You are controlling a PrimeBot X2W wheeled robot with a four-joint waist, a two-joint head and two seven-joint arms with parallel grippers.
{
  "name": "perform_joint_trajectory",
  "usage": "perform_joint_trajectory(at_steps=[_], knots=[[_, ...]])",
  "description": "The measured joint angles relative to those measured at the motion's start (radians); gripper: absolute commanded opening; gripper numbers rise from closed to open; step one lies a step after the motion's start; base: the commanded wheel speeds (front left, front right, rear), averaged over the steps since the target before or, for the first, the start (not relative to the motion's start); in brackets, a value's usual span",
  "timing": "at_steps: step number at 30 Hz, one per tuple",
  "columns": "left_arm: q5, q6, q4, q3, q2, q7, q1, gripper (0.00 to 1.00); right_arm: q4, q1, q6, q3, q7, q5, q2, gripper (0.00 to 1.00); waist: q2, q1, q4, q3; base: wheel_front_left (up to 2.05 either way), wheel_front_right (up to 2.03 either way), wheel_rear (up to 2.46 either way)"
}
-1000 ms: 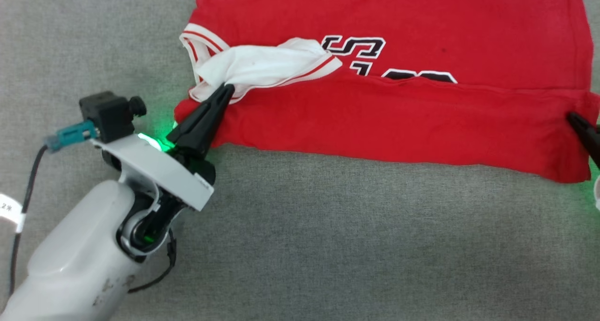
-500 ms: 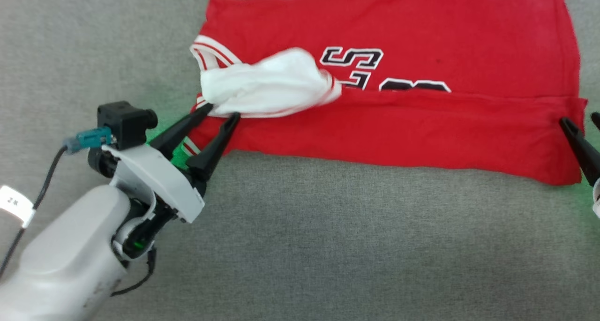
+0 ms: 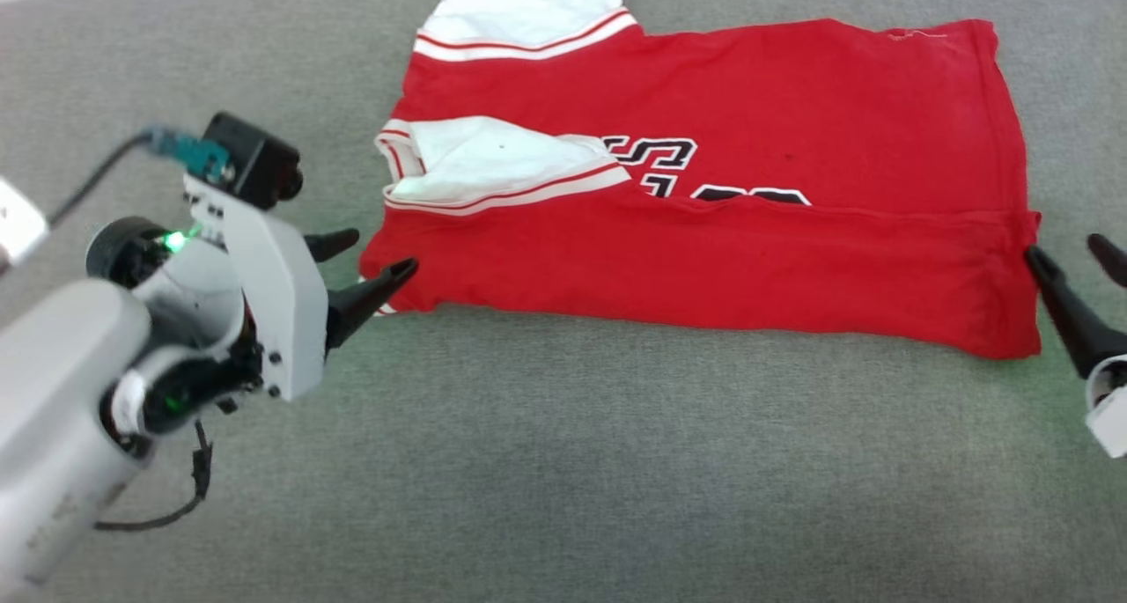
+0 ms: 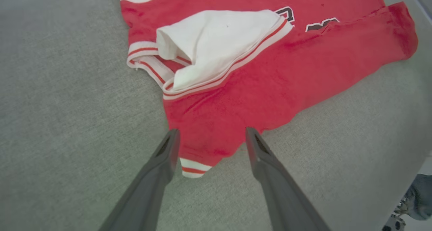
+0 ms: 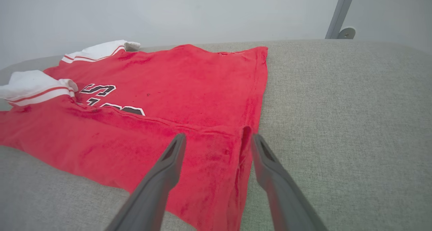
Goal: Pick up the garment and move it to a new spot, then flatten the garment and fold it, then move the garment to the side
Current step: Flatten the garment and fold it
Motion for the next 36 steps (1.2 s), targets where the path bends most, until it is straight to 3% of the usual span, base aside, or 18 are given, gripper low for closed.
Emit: perform_joint_trajectory(at_steps=[5, 14, 15, 18, 19, 21, 28, 36], knots=[[-0.103, 0.055, 0.000, -0.007, 0.003, 0.193, -0.044, 1.00, -0.013, -0.003, 0.000, 0.017, 0.000, -0.003, 0.016, 1.00, 0.0000, 0.0000, -0.026, 0.021, 0.00, 0.00, 0.00], [-0.163, 0.082, 0.115, -0.015, -0.008, 0.328, -0.093, 0.99, -0.018, -0.016, 0.000, 0.028, -0.011, 0.003, 0.019, 1.00, 0.0000, 0.0000, -0.089, 0.070, 0.00, 0.00, 0.00], [-0.168, 0.081, 0.124, -0.015, -0.008, 0.336, -0.097, 0.92, -0.018, -0.021, 0.000, 0.028, -0.013, 0.003, 0.019, 1.00, 0.0000, 0.0000, -0.096, 0.075, 0.00, 0.00, 0.00], [-0.188, 0.068, 0.141, -0.011, -0.010, 0.352, -0.099, 0.49, -0.018, -0.022, 0.000, 0.028, -0.018, 0.004, 0.017, 1.00, 0.0000, 0.0000, -0.114, 0.087, 0.00, 0.00, 0.00], [-0.193, 0.062, 0.143, -0.011, -0.010, 0.359, -0.099, 0.40, -0.018, -0.022, 0.000, 0.028, -0.018, 0.004, 0.017, 1.00, 0.0000, 0.0000, -0.118, 0.091, 0.00, 0.00, 0.00], [-0.200, 0.050, 0.149, -0.006, -0.007, 0.360, -0.100, 0.00, -0.019, -0.022, 0.000, 0.032, -0.017, 0.004, 0.013, 1.00, 0.0000, 0.0000, -0.124, 0.097, 0.00, 0.00, 0.00], [-0.215, 0.020, 0.169, -0.002, -0.035, 0.336, -0.099, 0.00, -0.055, -0.044, 0.000, 0.091, 0.069, 0.008, -0.038, 1.00, 0.0000, 0.0000, -0.113, 0.097, 0.00, 0.00, 0.00], [-0.204, -0.002, 0.173, -0.004, -0.060, 0.317, -0.104, 0.00, -0.084, -0.113, 0.000, 0.255, 0.359, 0.068, -0.159, 1.00, 0.0000, 0.0000, -0.085, 0.100, 0.00, 0.00, 0.00]])
